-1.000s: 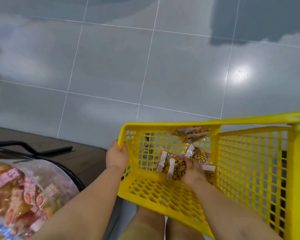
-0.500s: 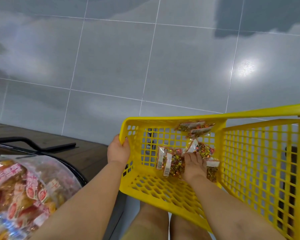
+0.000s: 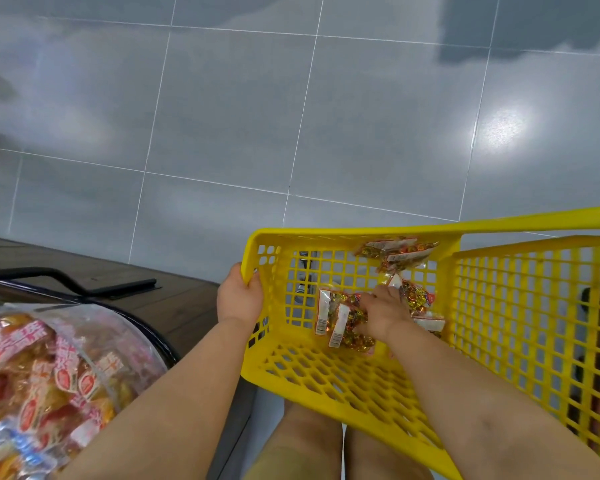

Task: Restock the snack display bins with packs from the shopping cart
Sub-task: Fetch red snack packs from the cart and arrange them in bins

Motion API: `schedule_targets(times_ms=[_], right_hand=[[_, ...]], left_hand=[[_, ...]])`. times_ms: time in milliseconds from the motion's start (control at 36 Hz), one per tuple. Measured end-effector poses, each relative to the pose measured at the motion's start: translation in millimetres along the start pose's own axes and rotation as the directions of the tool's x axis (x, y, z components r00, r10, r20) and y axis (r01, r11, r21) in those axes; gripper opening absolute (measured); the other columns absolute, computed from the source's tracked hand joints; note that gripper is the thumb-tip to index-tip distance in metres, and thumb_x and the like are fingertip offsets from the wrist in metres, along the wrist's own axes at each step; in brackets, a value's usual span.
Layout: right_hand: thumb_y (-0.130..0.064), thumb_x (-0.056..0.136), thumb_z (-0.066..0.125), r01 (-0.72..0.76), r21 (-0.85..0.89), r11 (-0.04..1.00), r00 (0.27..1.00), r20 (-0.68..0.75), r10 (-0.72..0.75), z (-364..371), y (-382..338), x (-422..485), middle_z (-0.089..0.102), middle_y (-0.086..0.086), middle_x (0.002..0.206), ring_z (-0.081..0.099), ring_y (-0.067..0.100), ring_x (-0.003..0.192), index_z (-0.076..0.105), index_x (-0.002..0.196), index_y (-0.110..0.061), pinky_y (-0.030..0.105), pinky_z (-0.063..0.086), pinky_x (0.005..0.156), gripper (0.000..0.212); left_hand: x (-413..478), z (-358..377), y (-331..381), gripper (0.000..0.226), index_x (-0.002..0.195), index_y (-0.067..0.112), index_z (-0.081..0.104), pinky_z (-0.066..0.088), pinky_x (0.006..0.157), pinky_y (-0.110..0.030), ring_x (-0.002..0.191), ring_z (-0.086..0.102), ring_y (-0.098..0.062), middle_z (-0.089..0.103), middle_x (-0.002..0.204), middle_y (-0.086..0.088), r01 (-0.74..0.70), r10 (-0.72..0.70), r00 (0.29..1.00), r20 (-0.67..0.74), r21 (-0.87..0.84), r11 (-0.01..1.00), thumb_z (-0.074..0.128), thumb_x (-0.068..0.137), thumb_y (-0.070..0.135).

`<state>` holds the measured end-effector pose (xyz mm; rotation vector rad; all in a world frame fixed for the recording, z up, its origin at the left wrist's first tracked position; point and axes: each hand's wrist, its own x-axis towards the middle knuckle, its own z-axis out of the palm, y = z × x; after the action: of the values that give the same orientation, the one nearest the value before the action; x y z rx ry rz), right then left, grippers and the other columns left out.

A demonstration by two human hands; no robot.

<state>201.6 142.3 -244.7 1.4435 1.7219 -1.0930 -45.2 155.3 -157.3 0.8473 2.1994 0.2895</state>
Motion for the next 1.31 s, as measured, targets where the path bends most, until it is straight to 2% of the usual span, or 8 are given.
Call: schedule_targets(times_ms=[167, 306, 444, 528, 694, 806, 972, 1306], right_hand=[[-0.033, 0.08, 0.072, 0.11, 0.062, 0.992, 0.972, 0.201, -0.12, -12.6, -1.3, -11.4, 0.056, 0.001, 0.11, 0.052, 0.02, 0.092, 0.049, 0.105, -0.023, 0.025, 0.038, 0.059, 0.036], [-0.031, 0.079, 0.074, 0.096, 0.47, 0.877, 0.988, 0.061, -0.141, -37.7, 4.8, -28.5, 0.059, -0.002, 0.123, 0.056, 0.015, 0.107, 0.055, 0.128, -0.023, 0.018, 0.043, 0.076, 0.053], [-0.023, 0.081, 0.073, 0.075, 0.921, 0.383, 0.968, 0.024, -0.248, -81.1, -13.3, -52.5, 0.071, -0.017, 0.088, 0.069, 0.002, 0.079, 0.064, 0.101, -0.03, 0.008, 0.047, 0.053, 0.023], [-0.024, 0.081, 0.073, 0.117, 0.949, 0.294, 0.958, -0.029, -0.286, -95.1, -34.0, -52.9, 0.074, -0.005, 0.096, 0.07, 0.009, 0.085, 0.066, 0.095, -0.028, 0.021, 0.056, 0.066, 0.016], [-0.022, 0.082, 0.072, 0.095, 0.954, 0.285, 0.916, 0.028, -0.399, -92.1, -60.6, -42.1, 0.072, -0.009, 0.105, 0.067, 0.009, 0.099, 0.066, 0.104, -0.038, 0.024, 0.052, 0.081, 0.028], [-0.007, 0.086, 0.06, -0.084, 0.996, 0.0, 0.962, 0.081, -0.261, -66.7, -47.8, -22.3, 0.07, 0.002, 0.112, 0.064, 0.018, 0.106, 0.066, 0.108, -0.023, 0.027, 0.053, 0.082, 0.028], [-0.021, 0.087, 0.062, -0.039, 0.448, 0.893, 0.999, -0.012, 0.05, -18.2, -28.0, 5.6, 0.032, 0.005, 0.149, 0.033, 0.025, 0.134, 0.037, 0.142, -0.02, 0.03, 0.033, 0.103, 0.061], [-0.036, 0.081, 0.069, 0.003, 0.035, 0.999, 0.998, 0.062, -0.005, 6.9, -28.5, 15.5, 0.032, 0.011, 0.14, 0.026, 0.032, 0.133, 0.034, 0.137, -0.015, 0.043, 0.029, 0.109, 0.07]], left_hand=[[-1.6, -1.8, 3.5, 0.013, 0.099, 0.018, 0.057, 0.051, 0.07, -0.037, 0.073, 0.057, -0.026, 0.059, 0.081, -0.005, 0.02, -0.02, 1.0, 0.019, -0.014, 1.0, 0.049, 0.099, 0.028], [-3.8, -5.5, 7.6, 0.009, 0.101, 0.025, 0.056, 0.052, 0.069, -0.039, 0.07, 0.056, -0.022, 0.059, 0.08, 0.001, 0.08, -0.075, 0.995, 0.068, -0.07, 0.994, 0.05, 0.098, 0.031], [-22.7, -12.4, 19.9, 0.06, 0.137, 0.013, 0.043, 0.035, 0.106, -0.035, 0.125, 0.04, -0.017, 0.044, 0.131, -0.003, -0.088, 0.073, 0.993, -0.093, -0.159, 0.983, 0.068, 0.087, 0.034], [-37.0, -18.2, 28.6, 0.036, 0.118, 0.014, 0.056, 0.038, 0.097, -0.031, 0.112, 0.048, -0.017, 0.049, 0.112, -0.001, -0.253, 0.243, 0.966, -0.082, -0.14, 0.957, 0.07, 0.086, 0.023], [-52.6, -10.8, 41.9, 0.051, 0.126, 0.024, 0.053, 0.057, 0.085, -0.036, 0.101, 0.066, -0.009, 0.068, 0.111, 0.005, 0.074, 0.076, 0.948, 0.309, -0.446, 0.892, 0.075, 0.081, 0.013], [-46.5, -4.6, 27.2, 0.028, 0.096, 0.038, 0.061, 0.055, 0.071, -0.019, 0.084, 0.067, 0.006, 0.069, 0.09, 0.02, 0.039, 0.067, 0.969, 0.238, -0.416, 0.909, 0.075, 0.083, 0.017], [-39.4, 2.8, 8.6, 0.028, 0.091, 0.044, 0.055, 0.045, 0.067, -0.011, 0.081, 0.059, 0.01, 0.063, 0.087, 0.026, -0.03, 0.067, 0.989, 0.13, -0.266, 0.964, 0.074, 0.083, 0.024], [-39.1, 20.7, -13.2, 0.042, 0.119, 0.03, 0.059, 0.039, 0.063, 0.0, 0.074, 0.051, 0.019, 0.055, 0.085, 0.031, -0.101, 0.117, 0.978, 0.172, -0.103, 0.99, 0.074, 0.083, 0.016]])
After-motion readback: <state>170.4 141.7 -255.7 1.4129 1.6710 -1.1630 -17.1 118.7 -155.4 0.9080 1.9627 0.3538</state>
